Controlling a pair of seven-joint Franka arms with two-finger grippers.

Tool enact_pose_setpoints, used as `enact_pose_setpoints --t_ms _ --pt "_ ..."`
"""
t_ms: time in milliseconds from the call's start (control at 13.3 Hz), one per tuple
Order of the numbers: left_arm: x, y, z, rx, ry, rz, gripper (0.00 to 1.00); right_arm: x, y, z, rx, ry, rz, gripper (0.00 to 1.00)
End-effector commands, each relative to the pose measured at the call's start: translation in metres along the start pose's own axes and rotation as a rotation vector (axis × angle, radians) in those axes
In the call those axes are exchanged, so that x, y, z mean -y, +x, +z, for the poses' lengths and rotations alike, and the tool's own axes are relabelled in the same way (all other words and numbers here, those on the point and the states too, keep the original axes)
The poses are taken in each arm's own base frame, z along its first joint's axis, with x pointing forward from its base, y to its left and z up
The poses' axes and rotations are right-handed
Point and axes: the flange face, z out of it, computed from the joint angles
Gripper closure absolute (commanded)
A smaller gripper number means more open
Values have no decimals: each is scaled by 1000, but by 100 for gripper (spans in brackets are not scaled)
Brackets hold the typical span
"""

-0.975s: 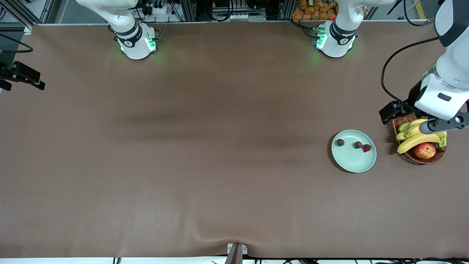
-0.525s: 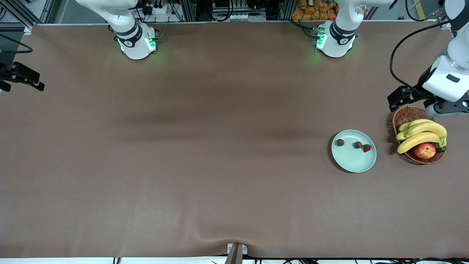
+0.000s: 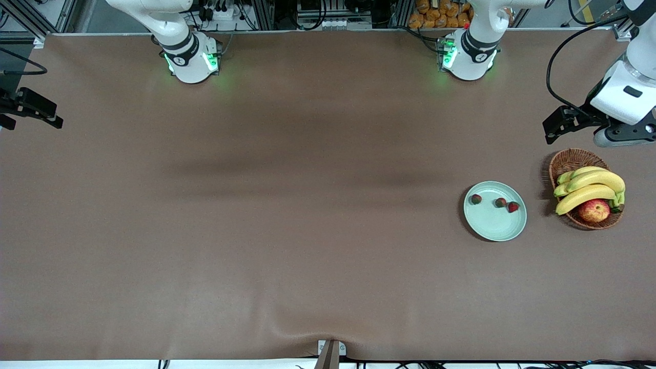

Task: Collect all strawberries into plate

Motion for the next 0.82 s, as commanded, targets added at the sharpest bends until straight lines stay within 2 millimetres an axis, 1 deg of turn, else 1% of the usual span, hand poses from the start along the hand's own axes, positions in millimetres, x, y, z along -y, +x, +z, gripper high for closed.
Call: enact_pose_setpoints --t_ms 0,75,150,300,525,600,750 --pt "2 -14 -5 -15 -25 13 0 2 -2 -4 -9 -3 4 0" --pt "0 -16 -7 -9 -49 10 0 5 -2 -4 -8 0 1 0" --pt "2 -17 -7 1 -51 25 0 12 -1 -4 -10 1 -11 0" --pt "3 -20 -12 3 -55 59 0 14 -1 -4 -13 -1 -16 0" --pt "0 -21 -18 17 -54 56 0 6 -6 -4 6 -6 -6 0" --pt "1 -19 -20 12 -56 62 0 2 -11 -7 20 -4 6 0" --pt "1 -16 -25 2 -59 52 0 -11 -14 -10 15 -5 30 0"
